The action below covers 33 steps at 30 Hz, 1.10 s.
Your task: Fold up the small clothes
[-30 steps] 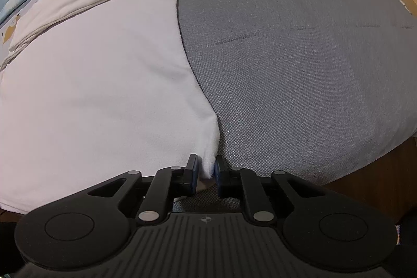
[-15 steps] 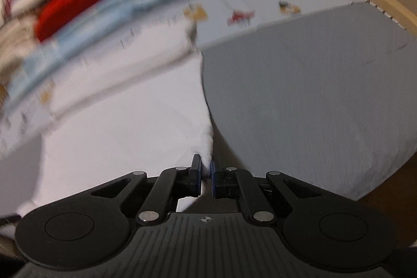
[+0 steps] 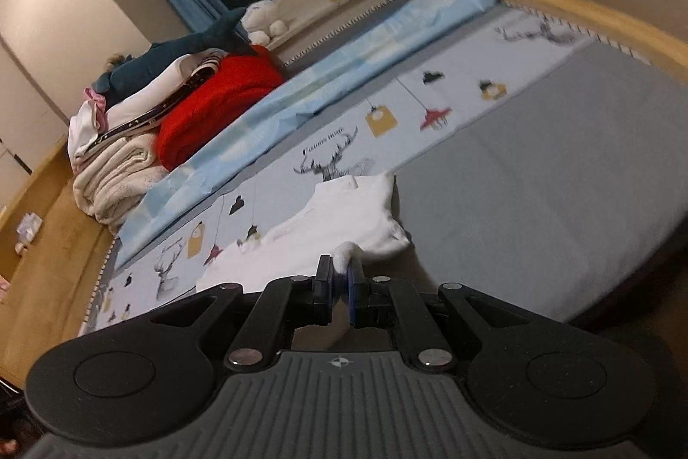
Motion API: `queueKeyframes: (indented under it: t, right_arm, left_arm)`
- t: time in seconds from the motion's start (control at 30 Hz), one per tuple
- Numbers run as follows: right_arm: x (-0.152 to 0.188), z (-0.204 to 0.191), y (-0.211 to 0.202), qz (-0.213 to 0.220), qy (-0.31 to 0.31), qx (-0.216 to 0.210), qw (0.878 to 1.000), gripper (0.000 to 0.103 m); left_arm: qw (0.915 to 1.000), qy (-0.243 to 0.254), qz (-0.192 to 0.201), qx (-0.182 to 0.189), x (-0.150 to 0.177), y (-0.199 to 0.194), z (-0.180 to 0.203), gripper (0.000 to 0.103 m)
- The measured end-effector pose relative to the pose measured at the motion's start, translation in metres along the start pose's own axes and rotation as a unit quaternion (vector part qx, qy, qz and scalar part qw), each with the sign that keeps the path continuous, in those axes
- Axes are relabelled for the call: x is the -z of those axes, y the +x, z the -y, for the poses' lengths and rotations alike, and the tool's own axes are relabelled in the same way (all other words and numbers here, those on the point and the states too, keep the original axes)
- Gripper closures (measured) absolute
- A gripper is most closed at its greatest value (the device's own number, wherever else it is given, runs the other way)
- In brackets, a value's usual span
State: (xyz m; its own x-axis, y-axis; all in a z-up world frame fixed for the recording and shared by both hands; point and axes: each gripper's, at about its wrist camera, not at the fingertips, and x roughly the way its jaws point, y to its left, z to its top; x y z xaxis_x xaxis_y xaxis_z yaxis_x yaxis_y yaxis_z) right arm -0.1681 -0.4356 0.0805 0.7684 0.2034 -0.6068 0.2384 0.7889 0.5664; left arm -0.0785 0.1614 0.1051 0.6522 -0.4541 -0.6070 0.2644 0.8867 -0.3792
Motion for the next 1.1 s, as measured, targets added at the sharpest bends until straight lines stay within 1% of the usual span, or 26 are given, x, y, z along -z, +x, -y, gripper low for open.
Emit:
queueKeyframes:
  t: [0.07,0.13,0.2,0.23,0.3,0.33,0.4,0.43,0.5,0.53,0.57,0.6,0.67,0.7,0.73,0.77,0.8,0.83,0.87,0.93,0.97,1.03,1.1]
  right_arm:
    - [-0.002,-0.002,0.014,-0.014,0.0,0.01,1.0,0.097]
    - [-0.01,-0.006,0.035,-0.02,-0.008,0.022,1.0,0.097]
    - [-0.026,-0.009,0.068,-0.03,-0.014,0.029,0.999,0.097]
    - [-0.036,-0.012,0.089,-0.036,-0.02,0.034,0.999,0.097]
    - [-0.057,-0.015,0.13,-0.045,-0.028,0.048,0.997,0.097]
    - [-0.07,-0.015,0.157,-0.054,-0.029,0.052,0.997,0.097]
    - [-0.09,-0.017,0.205,-0.07,-0.031,0.064,0.995,0.097]
    - [-0.097,-0.02,0.227,-0.079,-0.037,0.068,0.994,0.097]
    - [-0.107,-0.022,0.272,-0.098,-0.042,0.073,0.992,0.097]
    - [-0.109,-0.021,0.288,-0.1,-0.037,0.079,0.991,0.096]
    - [-0.109,-0.019,0.3,-0.095,-0.035,0.083,0.991,0.095]
    - [-0.107,-0.017,0.309,-0.084,-0.042,0.087,0.992,0.094]
    - [-0.101,-0.007,0.315,-0.073,-0.061,0.099,0.991,0.094]
    - [-0.101,-0.003,0.318,-0.084,-0.065,0.11,0.988,0.093]
    - [-0.103,0.0,0.316,-0.08,-0.066,0.112,0.988,0.09]
    - [-0.106,0.003,0.312,-0.06,-0.068,0.103,0.991,0.09]
    - [-0.107,0.006,0.31,-0.051,-0.074,0.096,0.991,0.085]
    - [-0.107,0.01,0.312,-0.055,-0.081,0.093,0.991,0.081]
    - [-0.106,0.015,0.316,-0.068,-0.086,0.093,0.99,0.08]
    - [-0.099,0.018,0.326,-0.092,-0.102,0.087,0.987,0.08]
    - [-0.096,0.016,0.331,-0.101,-0.118,0.082,0.984,0.079]
    - [-0.092,0.008,0.341,-0.108,-0.149,0.08,0.98,0.074]
    - [-0.089,0.002,0.353,-0.115,-0.165,0.082,0.976,0.069]
  left_arm:
    - [0.9998,-0.011,-0.016,-0.006,-0.004,0.014,-0.003,0.098]
    - [0.9994,-0.015,-0.029,-0.014,-0.015,0.042,-0.009,0.098]
    - [0.9985,-0.024,-0.04,-0.029,-0.029,0.069,-0.026,0.098]
    - [0.998,-0.028,-0.043,-0.038,-0.04,0.087,-0.035,0.098]
    - [0.9956,-0.054,-0.054,-0.054,-0.06,0.126,-0.061,0.098]
    - [0.9939,-0.063,-0.063,-0.065,-0.073,0.152,-0.074,0.098]
    - [0.9906,-0.07,-0.081,-0.084,-0.093,0.195,-0.09,0.098]
    - [0.9889,-0.073,-0.091,-0.091,-0.101,0.217,-0.097,0.098]
    - [0.9877,-0.062,-0.103,-0.099,-0.112,0.252,-0.104,0.098]
    - [0.9874,-0.063,-0.106,-0.099,-0.115,0.266,-0.11,0.097]
    - [0.9872,-0.076,-0.102,-0.096,-0.115,0.276,-0.117,0.096]
    - [0.9869,-0.092,-0.096,-0.092,-0.112,0.28,-0.124,0.096]
    - [0.9837,-0.125,-0.099,-0.084,-0.104,0.284,-0.14,0.091]
    - [0.9818,-0.141,-0.096,-0.084,-0.104,0.281,-0.148,0.087]
    - [0.9822,-0.145,-0.087,-0.082,-0.104,0.28,-0.151,0.077]
    - [0.9834,-0.14,-0.085,-0.079,-0.104,0.278,-0.152,0.07]
    - [0.9851,-0.127,-0.088,-0.075,-0.104,0.28,-0.152,0.068]
    - [0.9866,-0.109,-0.099,-0.071,-0.102,0.285,-0.152,0.064]
    - [0.987,-0.092,-0.11,-0.072,-0.098,0.29,-0.15,0.059]
    - [0.9849,-0.056,-0.135,-0.093,-0.09,0.301,-0.146,0.059]
    - [0.9842,-0.042,-0.139,-0.101,-0.087,0.307,-0.143,0.059]
    - [0.9834,-0.02,-0.144,-0.108,-0.082,0.318,-0.141,0.059]
    - [0.982,-0.006,-0.153,-0.111,-0.079,0.328,-0.138,0.059]
